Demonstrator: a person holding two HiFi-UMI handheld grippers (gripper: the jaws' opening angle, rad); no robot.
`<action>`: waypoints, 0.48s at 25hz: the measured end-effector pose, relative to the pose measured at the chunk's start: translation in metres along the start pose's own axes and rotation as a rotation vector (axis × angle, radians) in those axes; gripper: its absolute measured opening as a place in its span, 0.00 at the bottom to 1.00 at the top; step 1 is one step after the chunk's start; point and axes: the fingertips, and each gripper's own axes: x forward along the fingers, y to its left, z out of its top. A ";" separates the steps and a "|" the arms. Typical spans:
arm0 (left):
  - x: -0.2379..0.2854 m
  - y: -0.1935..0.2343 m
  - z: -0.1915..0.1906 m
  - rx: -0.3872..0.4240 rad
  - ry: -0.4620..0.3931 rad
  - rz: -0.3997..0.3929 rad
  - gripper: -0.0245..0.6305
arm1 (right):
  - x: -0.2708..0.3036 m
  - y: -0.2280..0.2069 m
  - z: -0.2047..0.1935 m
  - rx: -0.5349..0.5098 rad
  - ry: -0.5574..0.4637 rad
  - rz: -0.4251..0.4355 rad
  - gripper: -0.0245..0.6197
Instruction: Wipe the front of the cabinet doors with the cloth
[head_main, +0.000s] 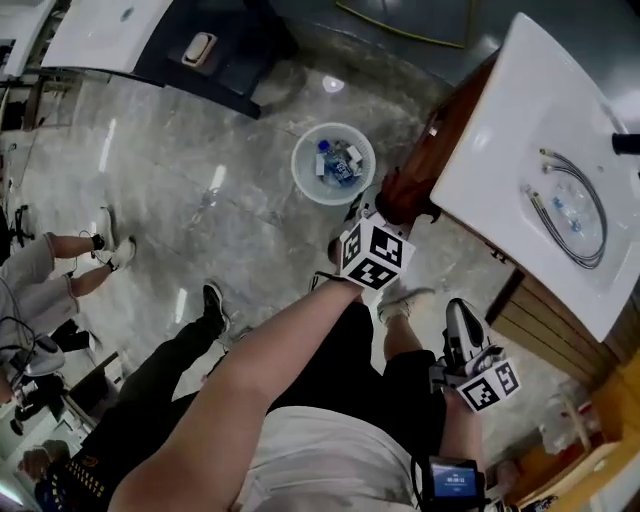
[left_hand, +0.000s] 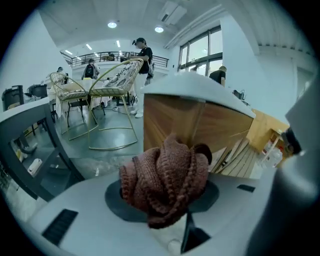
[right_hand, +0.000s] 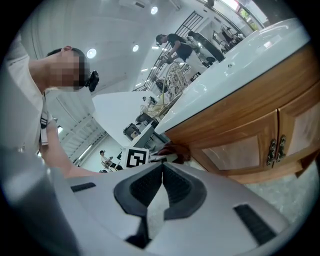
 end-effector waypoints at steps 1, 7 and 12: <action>0.005 -0.008 -0.007 -0.006 0.013 -0.003 0.28 | -0.005 -0.002 0.000 0.000 -0.005 -0.012 0.06; 0.022 -0.032 -0.024 -0.077 0.038 -0.001 0.28 | -0.024 -0.016 -0.018 0.041 -0.050 -0.028 0.06; 0.028 -0.047 -0.021 -0.140 0.043 0.091 0.28 | -0.056 -0.035 -0.041 0.128 -0.076 -0.024 0.06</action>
